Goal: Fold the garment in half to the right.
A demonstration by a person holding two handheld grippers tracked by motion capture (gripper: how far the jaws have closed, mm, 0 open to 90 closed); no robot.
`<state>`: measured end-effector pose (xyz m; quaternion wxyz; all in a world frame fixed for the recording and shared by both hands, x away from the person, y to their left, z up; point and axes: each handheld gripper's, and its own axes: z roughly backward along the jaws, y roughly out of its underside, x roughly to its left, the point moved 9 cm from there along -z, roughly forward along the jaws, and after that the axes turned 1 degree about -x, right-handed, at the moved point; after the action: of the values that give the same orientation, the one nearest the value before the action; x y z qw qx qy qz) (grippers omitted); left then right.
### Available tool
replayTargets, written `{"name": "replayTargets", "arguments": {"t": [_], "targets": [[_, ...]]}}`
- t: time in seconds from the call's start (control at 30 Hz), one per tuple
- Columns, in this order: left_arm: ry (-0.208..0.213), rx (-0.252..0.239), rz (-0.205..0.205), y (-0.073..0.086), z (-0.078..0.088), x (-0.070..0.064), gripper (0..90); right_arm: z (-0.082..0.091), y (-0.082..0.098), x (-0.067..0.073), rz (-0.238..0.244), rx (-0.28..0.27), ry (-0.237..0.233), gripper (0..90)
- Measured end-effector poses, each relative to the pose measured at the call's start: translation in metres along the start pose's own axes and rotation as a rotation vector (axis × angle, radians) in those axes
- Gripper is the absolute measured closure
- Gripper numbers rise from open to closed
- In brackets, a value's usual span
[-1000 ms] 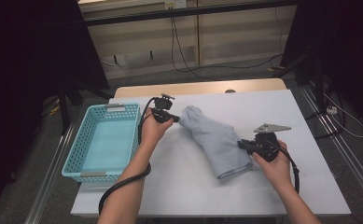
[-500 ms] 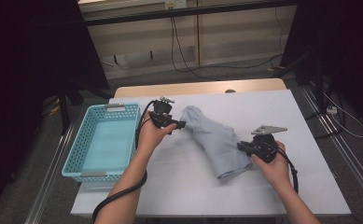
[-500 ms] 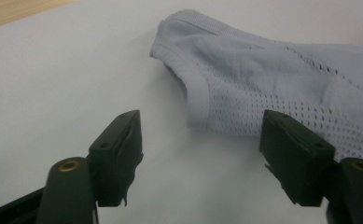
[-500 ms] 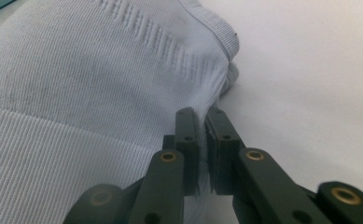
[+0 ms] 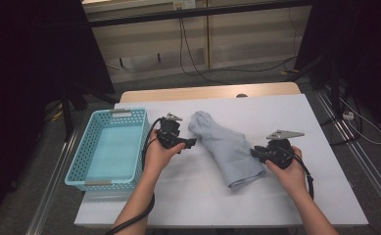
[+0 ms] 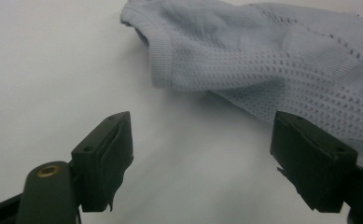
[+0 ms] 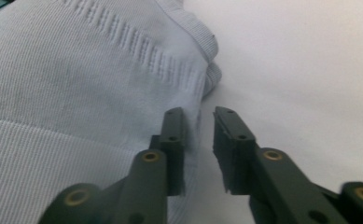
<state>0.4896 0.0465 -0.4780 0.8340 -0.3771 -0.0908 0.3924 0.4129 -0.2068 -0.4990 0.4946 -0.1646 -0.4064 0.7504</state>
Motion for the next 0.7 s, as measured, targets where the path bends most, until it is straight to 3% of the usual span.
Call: {"name": "replayTargets", "arguments": {"t": [0.07,0.13,0.27,0.33,0.5,0.7], "targets": [[0.004,-0.011,0.001,0.003,0.001,-0.004,20.4,0.002,-0.001,-0.001,0.006,-0.005,0.008,63.9],[0.004,0.017,-0.016,0.008,0.001,-0.004,20.1,0.004,-0.001,0.0,0.006,-0.007,0.011,60.0],[0.0,0.002,0.011,0.011,0.004,-0.002,18.6,0.009,-0.001,0.002,0.013,-0.009,0.015,51.0],[-0.018,0.001,0.0,0.012,0.006,-0.002,18.5,0.012,-0.001,0.005,0.013,-0.018,0.012,46.1],[-0.003,0.002,-0.002,0.014,0.007,-0.008,18.0,0.025,-0.004,0.006,-0.023,-0.052,-0.024,40.7],[0.004,0.008,-0.014,0.015,0.007,-0.016,17.5,0.035,-0.003,0.009,-0.011,-0.058,-0.026,40.4]]}}
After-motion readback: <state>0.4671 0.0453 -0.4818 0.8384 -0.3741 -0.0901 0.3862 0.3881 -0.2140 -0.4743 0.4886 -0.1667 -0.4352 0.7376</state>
